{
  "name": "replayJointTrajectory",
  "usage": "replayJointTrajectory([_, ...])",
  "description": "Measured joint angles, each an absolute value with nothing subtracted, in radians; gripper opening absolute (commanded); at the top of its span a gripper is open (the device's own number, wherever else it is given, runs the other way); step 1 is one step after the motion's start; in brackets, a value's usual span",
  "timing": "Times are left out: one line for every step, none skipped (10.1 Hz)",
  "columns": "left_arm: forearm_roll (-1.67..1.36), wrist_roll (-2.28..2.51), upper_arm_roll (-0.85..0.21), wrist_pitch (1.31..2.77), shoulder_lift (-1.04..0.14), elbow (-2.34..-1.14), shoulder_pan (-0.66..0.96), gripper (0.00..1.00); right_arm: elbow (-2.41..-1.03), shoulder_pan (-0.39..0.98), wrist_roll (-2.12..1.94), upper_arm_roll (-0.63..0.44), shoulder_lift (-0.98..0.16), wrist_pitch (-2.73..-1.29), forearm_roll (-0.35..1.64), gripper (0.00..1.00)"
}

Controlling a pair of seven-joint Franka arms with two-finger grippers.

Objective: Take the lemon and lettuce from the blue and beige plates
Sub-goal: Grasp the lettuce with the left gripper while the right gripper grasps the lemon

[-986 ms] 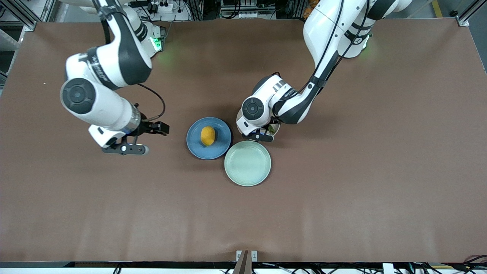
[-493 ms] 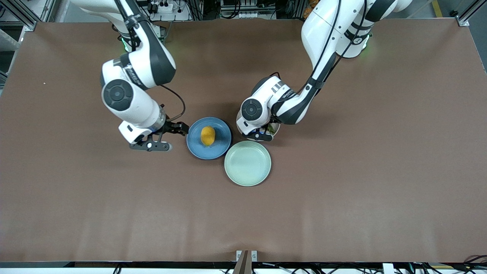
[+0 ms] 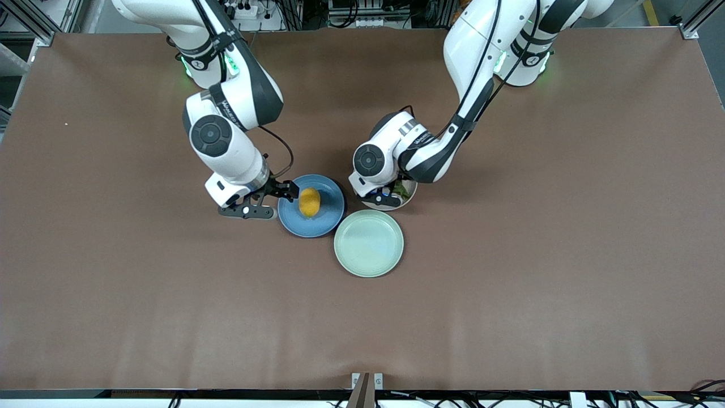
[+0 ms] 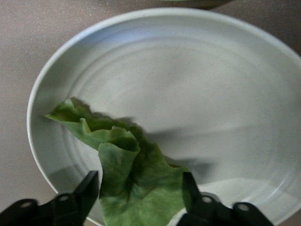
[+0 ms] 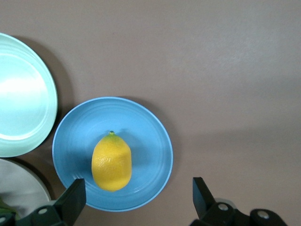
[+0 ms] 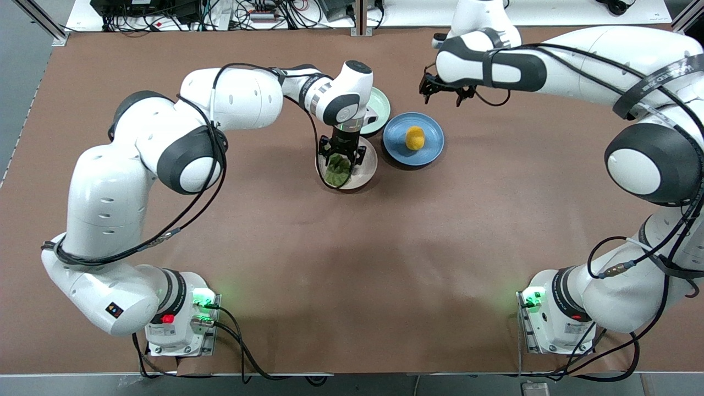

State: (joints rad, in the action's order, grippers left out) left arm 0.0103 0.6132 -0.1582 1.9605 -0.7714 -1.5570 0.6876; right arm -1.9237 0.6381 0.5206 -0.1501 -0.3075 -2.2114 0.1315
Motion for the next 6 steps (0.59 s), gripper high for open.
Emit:
replayJointTrajectory([0.010,0.616,-0.158,1.961,-0.771,-1.556,0.687,0.00,-1.934,0.656,0.547,-0.150,-0.316,-2.234,0.132,1.00])
replayJointTrajectory([0.010,0.617,-0.158,1.961,-0.771,-1.555,0.687,0.00,-1.937,0.675,0.568,-0.150,-0.331,-2.255,0.132,1.00])
replayJointTrajectory([0.010,0.618,-0.158,1.961,-0.771,-1.552,0.687,0.00,-1.940,0.695,0.589,-0.150,-0.351,-2.284,0.132,1.00])
replayJointTrajectory([0.010,0.632,-0.158,1.961,-0.771,-1.549,0.687,0.00,-1.943,0.713,0.610,-0.150,-0.374,-2.315,0.132,1.00])
replayJointTrajectory([0.010,0.656,-0.158,1.961,-0.769,-1.544,0.687,0.00,-1.946,0.726,0.624,-0.150,-0.395,-2.339,0.132,1.00])
replayJointTrajectory([0.010,0.673,-0.158,1.961,-0.763,-1.538,0.686,0.00,-1.947,0.732,0.631,-0.150,-0.412,-2.353,0.132,1.00])
